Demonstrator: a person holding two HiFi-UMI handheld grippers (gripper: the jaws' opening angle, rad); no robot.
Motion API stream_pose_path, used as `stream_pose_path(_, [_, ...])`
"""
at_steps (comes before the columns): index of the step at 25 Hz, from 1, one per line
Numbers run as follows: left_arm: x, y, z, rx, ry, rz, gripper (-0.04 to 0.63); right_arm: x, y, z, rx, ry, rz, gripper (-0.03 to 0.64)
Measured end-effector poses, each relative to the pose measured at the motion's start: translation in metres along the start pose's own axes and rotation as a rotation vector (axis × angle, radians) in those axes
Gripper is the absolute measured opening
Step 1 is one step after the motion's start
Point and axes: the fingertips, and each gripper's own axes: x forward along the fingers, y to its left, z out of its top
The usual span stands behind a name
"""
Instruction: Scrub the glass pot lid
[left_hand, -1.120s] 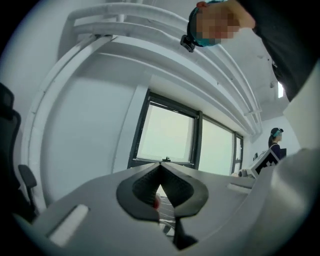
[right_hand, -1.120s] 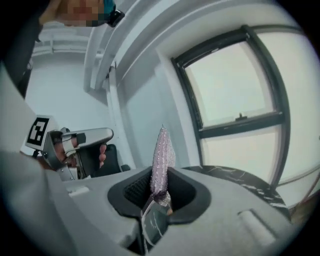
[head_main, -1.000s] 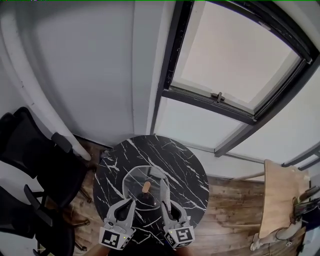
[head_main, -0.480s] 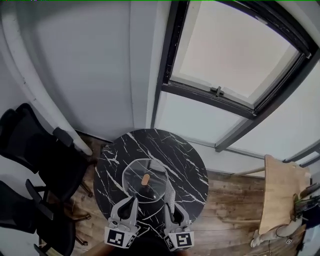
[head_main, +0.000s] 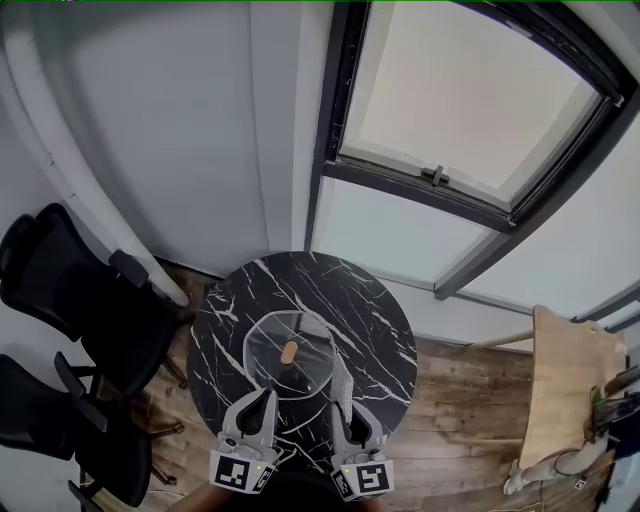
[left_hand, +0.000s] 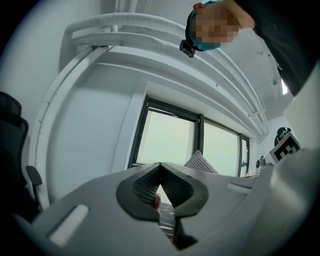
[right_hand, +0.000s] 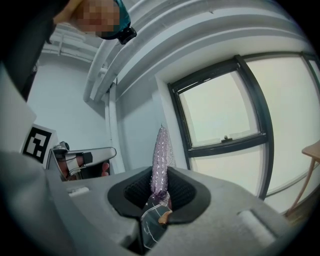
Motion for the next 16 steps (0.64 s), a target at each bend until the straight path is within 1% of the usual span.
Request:
stream_pose_path(4, [0.001, -0.011, -0.005, -0.011, 0.010, 0.000, 0.002, -0.003, -0.004, 0.003, 0.007, -0.005, 0.020, 0.071])
stream_pose_path(8, [0.006, -0.025, -0.007, 0.008, 0.012, -0.001, 0.002, -0.006, -0.008, 0.005, 0.012, -0.012, 0.040, 0.071])
stream_pose_path(16, [0.018, -0.046, -0.008, 0.022, -0.010, 0.039, 0.002, -0.012, -0.031, 0.003, 0.031, 0.001, 0.073, 0.071])
